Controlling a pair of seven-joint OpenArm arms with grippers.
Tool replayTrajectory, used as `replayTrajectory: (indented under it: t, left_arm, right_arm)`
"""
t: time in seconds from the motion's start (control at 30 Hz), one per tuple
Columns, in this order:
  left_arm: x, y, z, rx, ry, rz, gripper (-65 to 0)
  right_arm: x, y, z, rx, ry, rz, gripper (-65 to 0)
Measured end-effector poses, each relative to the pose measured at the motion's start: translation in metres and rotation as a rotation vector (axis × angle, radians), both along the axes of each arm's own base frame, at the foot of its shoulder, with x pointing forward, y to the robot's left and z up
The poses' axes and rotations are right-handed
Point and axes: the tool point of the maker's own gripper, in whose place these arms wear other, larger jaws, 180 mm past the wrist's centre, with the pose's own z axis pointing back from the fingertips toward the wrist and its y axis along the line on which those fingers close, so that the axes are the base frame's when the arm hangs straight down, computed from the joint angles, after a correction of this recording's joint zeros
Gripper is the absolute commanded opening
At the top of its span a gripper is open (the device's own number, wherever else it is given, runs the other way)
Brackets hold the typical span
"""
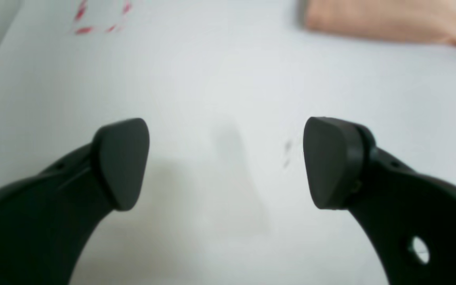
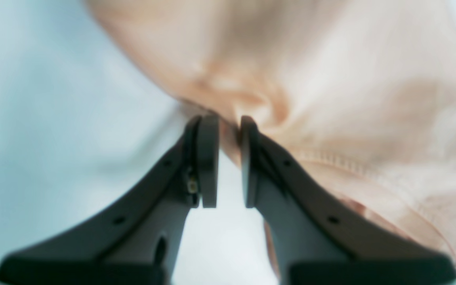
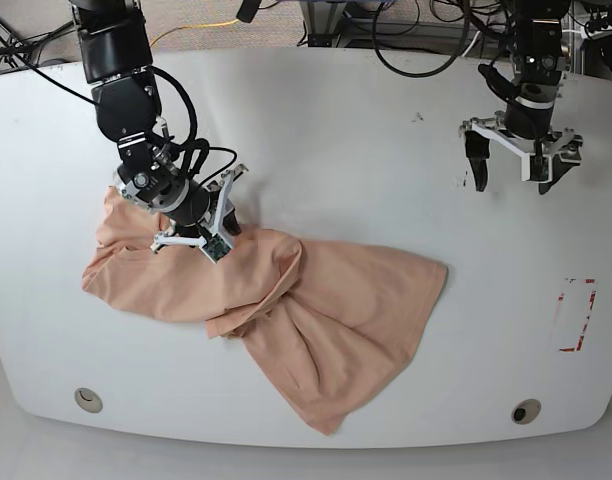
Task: Fold the T-shirt properly
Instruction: 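Lower the left gripper to the shirt's hem edge and grasp it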
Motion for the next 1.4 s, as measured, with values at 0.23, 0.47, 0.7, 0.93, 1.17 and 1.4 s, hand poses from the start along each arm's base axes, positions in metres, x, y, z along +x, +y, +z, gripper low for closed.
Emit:
replayTrajectory:
  t: [0.23,0.47,0.7,0.93,1.17,1.4]
  left_arm:
    - [0.052,-0.011,0.022,-0.021,0.006,-0.001,-6.9]
    - [0.092,-0.028,0.035,-0.069,-0.003,-0.016,-6.9]
    - [0.098,-0.029,0.038,-0.075,-0.014,-0.012,-6.9]
    - [0.089,-0.026,0.025,-0.07,0.024,-0.009,-6.9]
    - [0.081,-0.025,0.015,-0.068,0.051,-0.006,-7.1]
    - [0.073,-0.024,0.005,-0.067,0.084,-0.005,-7.1]
  right_arm:
    - [0.003,-0.025,0.042,0.01,-0.101,-0.103,-56.4]
    - [0.005,-0.032,0.049,0.034,-0.119,-0.149,-38.7]
    - [-0.011,-0.002,0.011,0.05,-0.002,-0.096,-25.0]
    - [0.009,0.002,-0.006,0.088,0.016,-0.098,-35.8]
    - [0.024,-0.013,-0.025,0.078,0.064,-0.136,-35.5]
    - [0.025,-0.025,-0.028,0.064,0.058,-0.142,-44.2]
